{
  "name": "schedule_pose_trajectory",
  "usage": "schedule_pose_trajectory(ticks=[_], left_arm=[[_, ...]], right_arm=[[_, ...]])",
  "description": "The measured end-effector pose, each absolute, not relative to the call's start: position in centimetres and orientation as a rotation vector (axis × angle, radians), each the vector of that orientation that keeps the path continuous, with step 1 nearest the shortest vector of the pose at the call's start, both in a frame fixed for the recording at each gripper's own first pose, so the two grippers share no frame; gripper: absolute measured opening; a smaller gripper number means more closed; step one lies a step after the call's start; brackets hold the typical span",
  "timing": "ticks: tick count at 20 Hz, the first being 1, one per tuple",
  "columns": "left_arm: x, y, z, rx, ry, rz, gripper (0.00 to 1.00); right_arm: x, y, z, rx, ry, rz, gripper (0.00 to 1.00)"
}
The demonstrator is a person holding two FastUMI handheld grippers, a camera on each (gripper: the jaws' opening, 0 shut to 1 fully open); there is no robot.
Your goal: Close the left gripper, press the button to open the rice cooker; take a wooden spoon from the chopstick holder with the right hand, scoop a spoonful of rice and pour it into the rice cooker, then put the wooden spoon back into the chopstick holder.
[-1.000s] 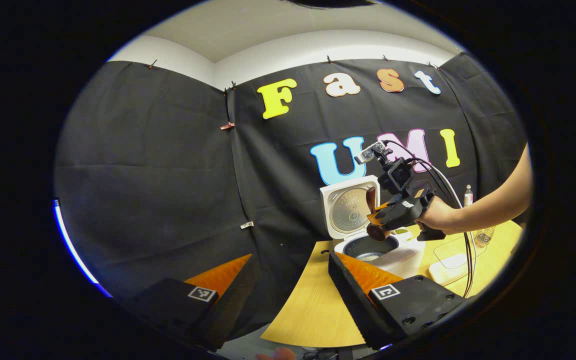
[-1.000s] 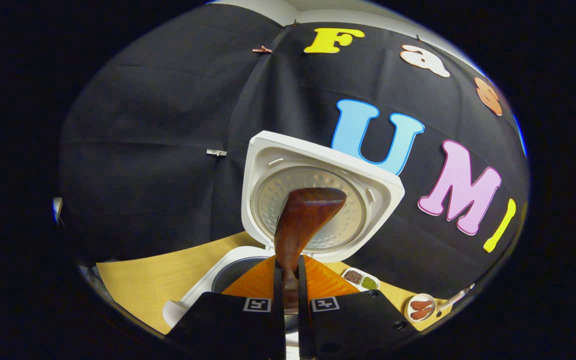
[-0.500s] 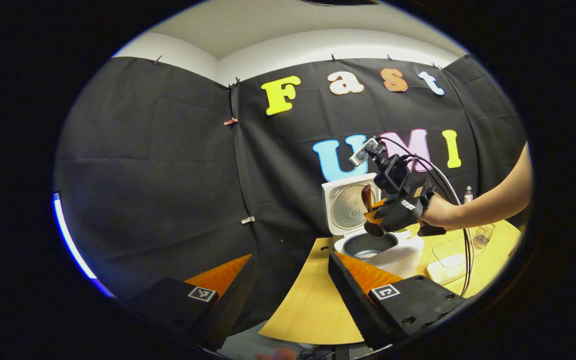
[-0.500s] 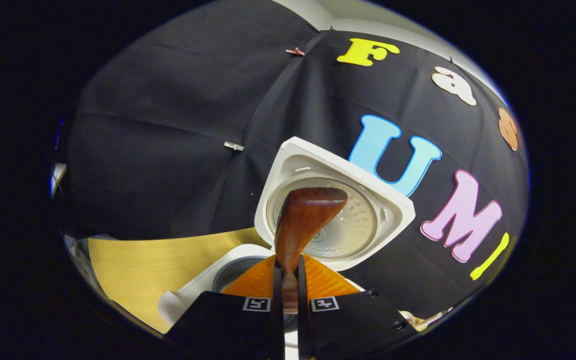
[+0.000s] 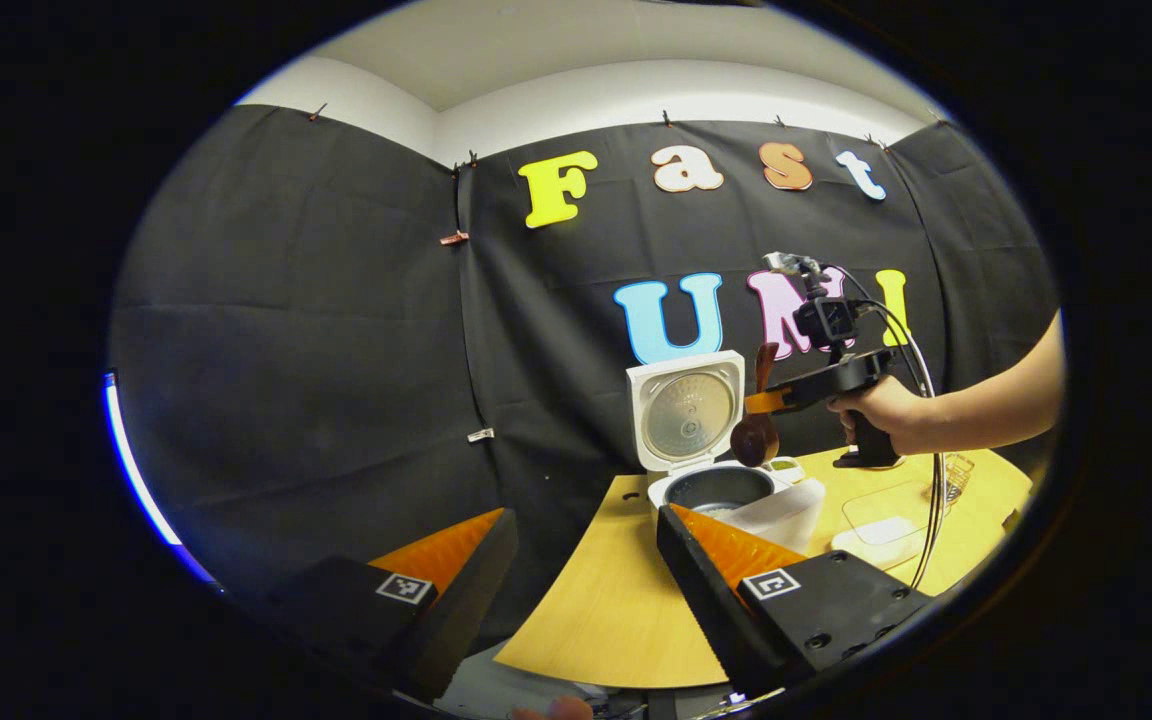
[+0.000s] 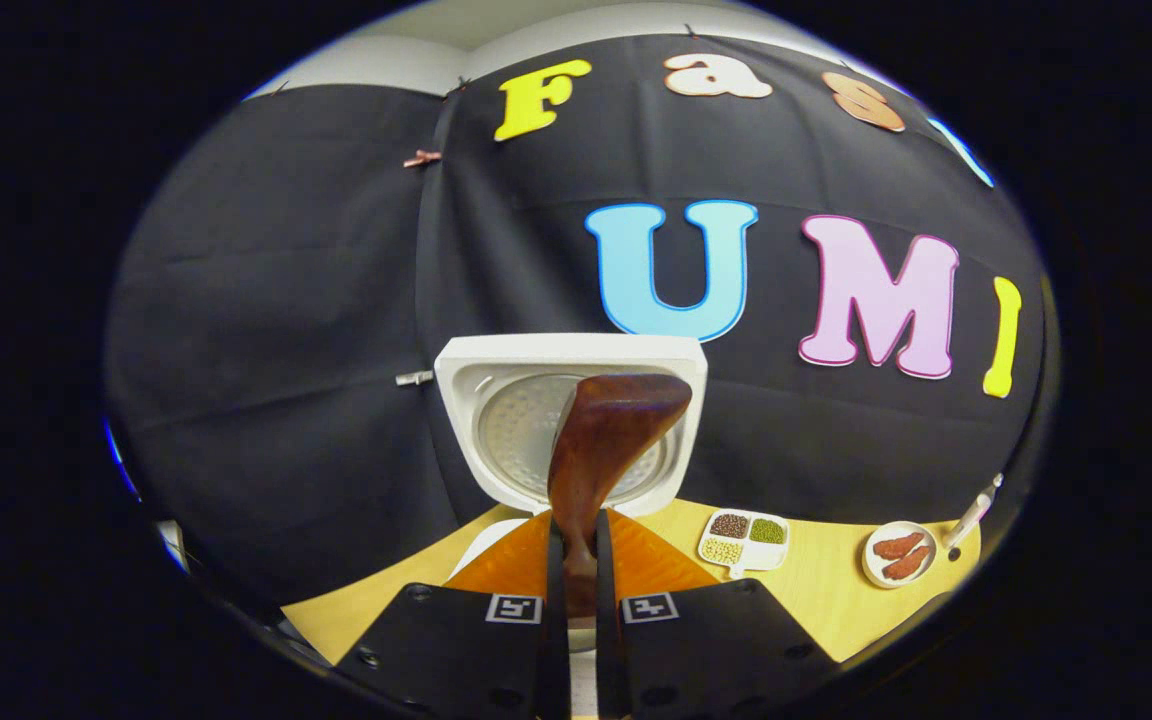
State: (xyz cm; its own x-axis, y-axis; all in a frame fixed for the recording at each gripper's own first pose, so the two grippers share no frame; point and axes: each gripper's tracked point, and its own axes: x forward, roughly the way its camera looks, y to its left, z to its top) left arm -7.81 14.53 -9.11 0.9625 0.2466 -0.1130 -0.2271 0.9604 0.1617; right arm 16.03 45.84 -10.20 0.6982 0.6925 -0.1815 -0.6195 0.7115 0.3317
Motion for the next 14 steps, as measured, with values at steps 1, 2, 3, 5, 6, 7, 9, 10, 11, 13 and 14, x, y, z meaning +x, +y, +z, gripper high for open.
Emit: schedule_pose_trajectory(ticks=[1, 2, 3, 5, 6, 7, 9, 10, 11, 13, 14], left_arm=[[-7.7, 14.1, -8.9, 0.142, 0.131, 0.235, 0.96], [-7.6, 13.7, -8.8, 0.139, 0.126, 0.228, 0.96], [-7.4, 13.1, -8.5, 0.137, 0.122, 0.220, 0.96], [-6.9, 12.0, -8.2, 0.142, 0.114, 0.200, 0.96], [-6.7, 11.2, -8.1, 0.148, 0.110, 0.190, 0.96], [-6.4, 10.5, -7.9, 0.151, 0.108, 0.179, 0.96], [-5.6, 8.9, -7.5, 0.147, 0.100, 0.156, 0.96], [-5.2, 8.1, -7.3, 0.140, 0.098, 0.145, 0.96], [-4.7, 7.2, -7.1, 0.134, 0.095, 0.133, 0.96], [-3.9, 5.8, -6.8, 0.132, 0.089, 0.119, 0.96], [-3.6, 5.0, -6.6, 0.133, 0.086, 0.113, 0.96]], right_arm=[[16.5, 44.5, -9.6, 0.280, 0.301, 0.731, 0.14], [16.5, 42.9, -9.4, 0.299, 0.295, 0.721, 0.14], [16.6, 41.2, -9.1, 0.318, 0.291, 0.708, 0.14], [16.6, 37.7, -8.8, 0.367, 0.289, 0.679, 0.14], [16.5, 35.6, -8.8, 0.392, 0.288, 0.662, 0.14], [16.6, 33.6, -8.8, 0.407, 0.285, 0.643, 0.14], [16.5, 29.2, -9.0, 0.412, 0.269, 0.609, 0.14], [16.4, 26.9, -9.4, 0.411, 0.268, 0.588, 0.14], [16.6, 24.7, -10.1, 0.410, 0.269, 0.566, 0.14], [17.0, 20.1, -11.7, 0.404, 0.273, 0.512, 0.14], [17.3, 17.8, -12.8, 0.398, 0.277, 0.486, 0.14]])
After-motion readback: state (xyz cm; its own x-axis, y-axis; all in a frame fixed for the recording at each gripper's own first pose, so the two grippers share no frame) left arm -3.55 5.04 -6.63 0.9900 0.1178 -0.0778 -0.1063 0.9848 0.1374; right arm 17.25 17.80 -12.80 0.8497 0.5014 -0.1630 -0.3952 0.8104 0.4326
